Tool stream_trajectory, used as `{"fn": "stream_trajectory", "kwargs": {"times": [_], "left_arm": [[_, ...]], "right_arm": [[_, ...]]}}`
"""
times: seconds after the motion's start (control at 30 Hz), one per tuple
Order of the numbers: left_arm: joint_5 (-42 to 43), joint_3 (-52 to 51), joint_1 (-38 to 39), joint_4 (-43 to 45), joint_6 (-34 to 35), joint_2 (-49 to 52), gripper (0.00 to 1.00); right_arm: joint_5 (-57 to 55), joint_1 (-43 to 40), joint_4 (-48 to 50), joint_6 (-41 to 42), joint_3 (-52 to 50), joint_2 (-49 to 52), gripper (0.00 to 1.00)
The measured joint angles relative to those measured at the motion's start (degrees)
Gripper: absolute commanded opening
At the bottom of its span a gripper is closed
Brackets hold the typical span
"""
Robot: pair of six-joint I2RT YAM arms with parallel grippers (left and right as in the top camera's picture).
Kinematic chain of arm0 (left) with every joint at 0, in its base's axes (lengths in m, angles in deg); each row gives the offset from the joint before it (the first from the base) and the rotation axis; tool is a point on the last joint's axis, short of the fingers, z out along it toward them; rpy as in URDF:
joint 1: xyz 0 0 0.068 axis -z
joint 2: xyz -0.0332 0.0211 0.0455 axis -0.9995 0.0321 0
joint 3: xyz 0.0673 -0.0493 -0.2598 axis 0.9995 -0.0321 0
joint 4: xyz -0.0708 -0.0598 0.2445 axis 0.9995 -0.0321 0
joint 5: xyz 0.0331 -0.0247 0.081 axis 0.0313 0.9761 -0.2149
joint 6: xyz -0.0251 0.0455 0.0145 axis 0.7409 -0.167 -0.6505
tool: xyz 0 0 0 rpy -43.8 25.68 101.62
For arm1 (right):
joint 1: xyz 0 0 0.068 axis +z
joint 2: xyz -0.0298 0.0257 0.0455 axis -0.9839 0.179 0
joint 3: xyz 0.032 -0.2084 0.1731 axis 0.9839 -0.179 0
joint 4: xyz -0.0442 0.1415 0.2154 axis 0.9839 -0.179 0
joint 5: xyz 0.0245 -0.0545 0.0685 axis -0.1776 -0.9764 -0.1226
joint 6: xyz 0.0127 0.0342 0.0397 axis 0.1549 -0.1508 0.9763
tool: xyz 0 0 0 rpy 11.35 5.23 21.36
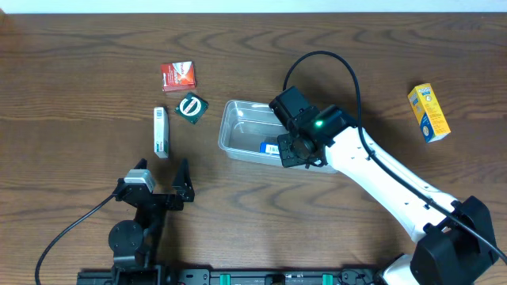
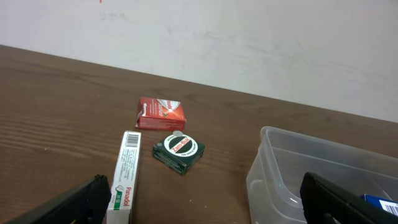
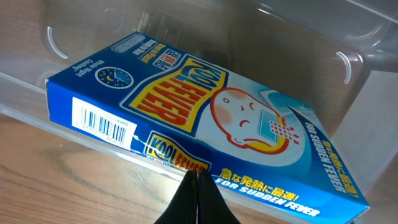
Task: Pack container
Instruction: 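Lay the blue box flat inside the container with the right gripper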
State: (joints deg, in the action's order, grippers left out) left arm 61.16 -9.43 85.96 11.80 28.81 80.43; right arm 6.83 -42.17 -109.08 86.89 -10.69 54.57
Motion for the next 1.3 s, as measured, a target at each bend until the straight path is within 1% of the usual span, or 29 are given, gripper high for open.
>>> {"fn": "stream_trajectory", "kwargs": {"times": [0.37,0.7,1.03,1.3], "left_arm": [[-0.02,0.00,0.00,0.00,0.00,0.00,0.98],[0.00,0.00,0.00,0.00,0.00,0.00,0.98],[-0.02,0.00,0.00,0.00,0.00,0.00,0.98],[-0.02,0.00,0.00,0.00,0.00,0.00,0.98]], "right_arm": [[-0.31,0.02,4.50,-0.02,-3.43,-0.20,0.01],[-2.34,0.15,5.46,-0.11,-4.26,-0.37,0.01],[-5.27,0.15,5.73,-2.32,-4.92,-0.37,0.01],[-5.62,0.15,8.90,-4.44,-5.22,-0.35,0.03]]}}
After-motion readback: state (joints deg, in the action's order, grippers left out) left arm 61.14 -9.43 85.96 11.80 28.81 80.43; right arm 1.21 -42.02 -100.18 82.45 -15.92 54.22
